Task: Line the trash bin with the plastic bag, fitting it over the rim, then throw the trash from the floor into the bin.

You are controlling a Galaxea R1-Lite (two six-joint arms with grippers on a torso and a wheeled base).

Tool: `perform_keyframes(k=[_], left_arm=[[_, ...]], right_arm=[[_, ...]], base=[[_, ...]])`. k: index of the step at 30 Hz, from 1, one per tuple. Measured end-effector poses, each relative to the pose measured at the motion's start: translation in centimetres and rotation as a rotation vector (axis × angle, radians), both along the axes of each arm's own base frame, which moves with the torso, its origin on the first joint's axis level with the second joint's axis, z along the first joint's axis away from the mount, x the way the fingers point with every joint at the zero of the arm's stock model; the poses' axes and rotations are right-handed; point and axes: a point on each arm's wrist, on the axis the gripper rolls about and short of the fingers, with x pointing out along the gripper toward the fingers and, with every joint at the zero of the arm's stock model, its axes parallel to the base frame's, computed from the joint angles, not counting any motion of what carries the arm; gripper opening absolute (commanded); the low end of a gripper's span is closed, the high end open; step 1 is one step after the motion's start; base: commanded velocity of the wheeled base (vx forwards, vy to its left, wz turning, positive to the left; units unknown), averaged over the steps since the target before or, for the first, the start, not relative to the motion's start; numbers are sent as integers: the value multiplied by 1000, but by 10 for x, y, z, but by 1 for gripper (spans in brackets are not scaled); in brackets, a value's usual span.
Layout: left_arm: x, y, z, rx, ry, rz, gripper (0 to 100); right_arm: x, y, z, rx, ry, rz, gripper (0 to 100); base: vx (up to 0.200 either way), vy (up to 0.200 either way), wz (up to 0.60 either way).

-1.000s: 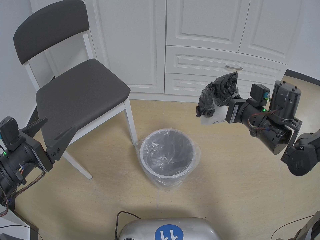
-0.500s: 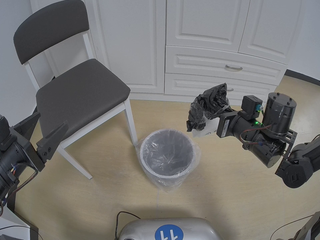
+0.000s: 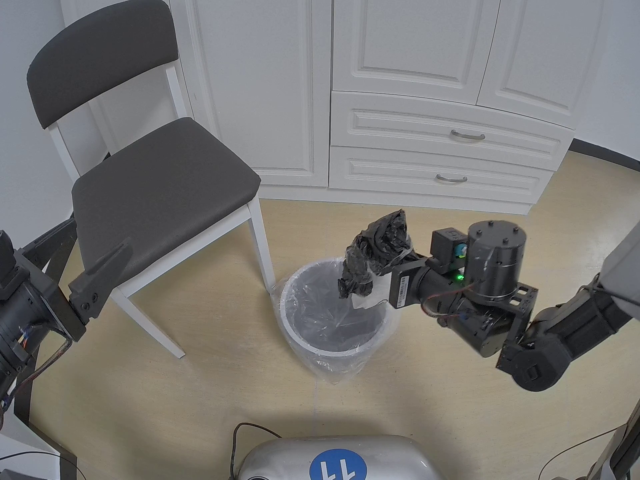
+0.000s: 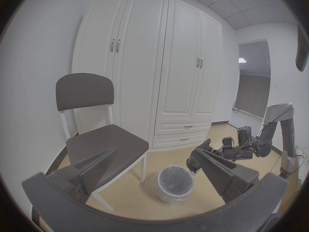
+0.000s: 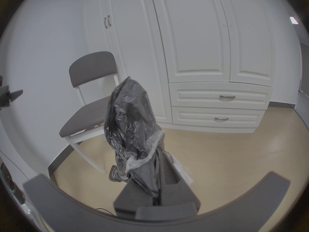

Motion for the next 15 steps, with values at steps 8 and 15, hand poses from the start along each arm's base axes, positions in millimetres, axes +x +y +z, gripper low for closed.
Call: perform_keyframes(k=[8, 15], left_arm=[[-1, 1, -1, 31, -8, 5, 100], [0, 1, -2, 38, -7, 12, 100]], right_arm=[[23, 30, -49, 21, -6, 22, 0], [46, 49, -85, 82, 4, 16, 0]], base=[[0, 0, 0], [0, 0, 0]])
